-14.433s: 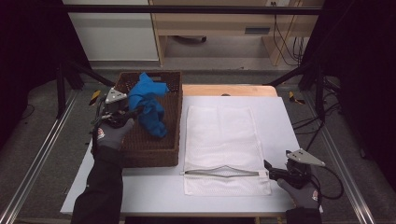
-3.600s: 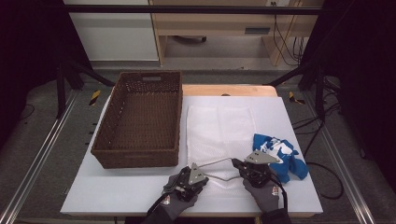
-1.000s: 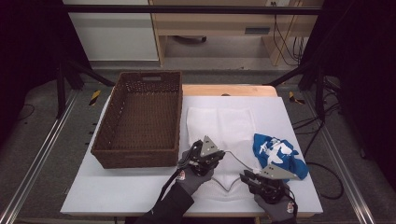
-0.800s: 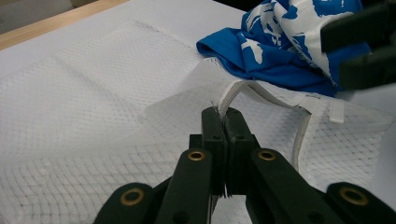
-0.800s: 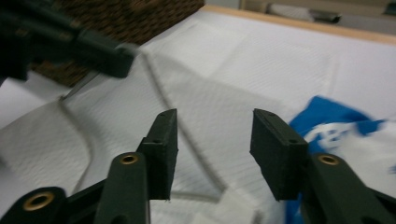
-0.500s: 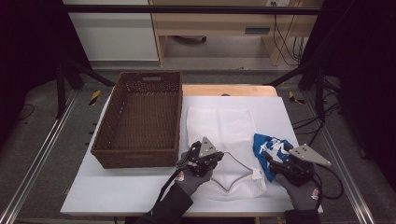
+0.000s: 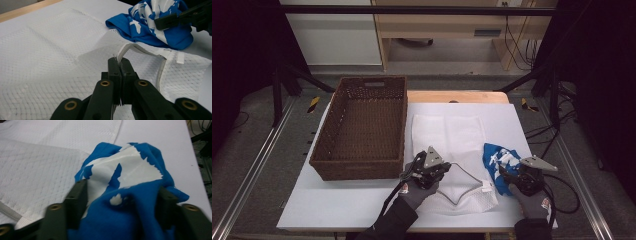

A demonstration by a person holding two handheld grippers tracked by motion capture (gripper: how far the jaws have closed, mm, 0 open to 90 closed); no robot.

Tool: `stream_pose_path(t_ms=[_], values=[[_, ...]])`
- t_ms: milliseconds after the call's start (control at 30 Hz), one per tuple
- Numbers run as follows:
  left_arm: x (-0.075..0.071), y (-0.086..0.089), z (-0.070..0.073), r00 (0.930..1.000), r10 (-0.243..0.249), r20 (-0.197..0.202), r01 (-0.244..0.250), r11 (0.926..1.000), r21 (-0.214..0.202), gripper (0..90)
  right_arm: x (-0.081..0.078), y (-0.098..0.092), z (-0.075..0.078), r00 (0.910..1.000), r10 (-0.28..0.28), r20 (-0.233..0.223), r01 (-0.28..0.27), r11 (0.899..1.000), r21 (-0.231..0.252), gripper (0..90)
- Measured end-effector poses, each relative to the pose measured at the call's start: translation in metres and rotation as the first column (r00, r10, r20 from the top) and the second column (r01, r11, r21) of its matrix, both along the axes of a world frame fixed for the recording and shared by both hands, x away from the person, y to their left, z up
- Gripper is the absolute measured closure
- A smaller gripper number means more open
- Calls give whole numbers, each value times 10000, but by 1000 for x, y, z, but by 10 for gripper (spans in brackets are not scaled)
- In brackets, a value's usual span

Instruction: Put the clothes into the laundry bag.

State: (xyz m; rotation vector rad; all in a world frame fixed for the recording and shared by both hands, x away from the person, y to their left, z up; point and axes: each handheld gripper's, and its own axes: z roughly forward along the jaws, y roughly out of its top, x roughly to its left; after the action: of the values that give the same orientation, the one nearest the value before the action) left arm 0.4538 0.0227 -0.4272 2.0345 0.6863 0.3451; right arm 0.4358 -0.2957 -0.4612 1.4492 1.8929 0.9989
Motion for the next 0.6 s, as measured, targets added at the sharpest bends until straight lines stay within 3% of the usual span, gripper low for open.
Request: stream_pose_path(t_ms=[33,67,200,267,300,367,400,433,467,500,533,567,600], values=[[0,0,0,10000,-1,-5,1,10000,-21,888,0,0,0,10000,0,0,0,10000,0,487],[0,0,0,10000,12,-25,-13,10000,-63,888,1,3,-2,9999,25,-133,-27,9998,-175,616],[1,1,1,10000,23,-82,-24,9999,-113,888,0,0,-1,10000,25,-59,-26,10000,-67,702],[2,1,1,9999,28,-120,-30,9999,-126,889,-4,-3,4,9998,64,207,-66,9999,81,725],[2,0,2,9999,50,-138,-53,9998,-169,888,-11,-6,11,9977,224,638,-243,9993,295,731],[3,-1,2,9999,73,-157,-76,9998,-191,889,-15,-6,16,9963,330,799,-368,9982,465,731],[3,-2,3,9998,96,-177,-100,9998,-193,889,-24,-5,28,9889,776,1265,-862,9942,641,731],[3,-2,3,9998,106,-181,-109,9998,-180,889,-24,-5,28,9889,776,1265,-862,9942,641,731],[4,-3,4,9998,120,-180,-123,9997,-187,889,-34,-1,39,9768,1267,1724,-1403,9877,690,730],[4,-4,5,9998,129,-179,-133,9997,-194,889,-34,-1,39,9768,1267,1724,-1403,9877,690,730],[5,-5,5,9997,154,-211,-158,9997,-191,889,-38,1,43,9714,1460,1871,-1616,9843,705,729],[6,-6,7,9995,195,-248,-200,9996,-184,889,-45,10,52,9569,1986,2117,-2164,9742,642,728],[6,-6,7,9995,195,-248,-200,9996,-184,889,-45,10,52,9569,1986,2117,-2164,9742,642,728]])
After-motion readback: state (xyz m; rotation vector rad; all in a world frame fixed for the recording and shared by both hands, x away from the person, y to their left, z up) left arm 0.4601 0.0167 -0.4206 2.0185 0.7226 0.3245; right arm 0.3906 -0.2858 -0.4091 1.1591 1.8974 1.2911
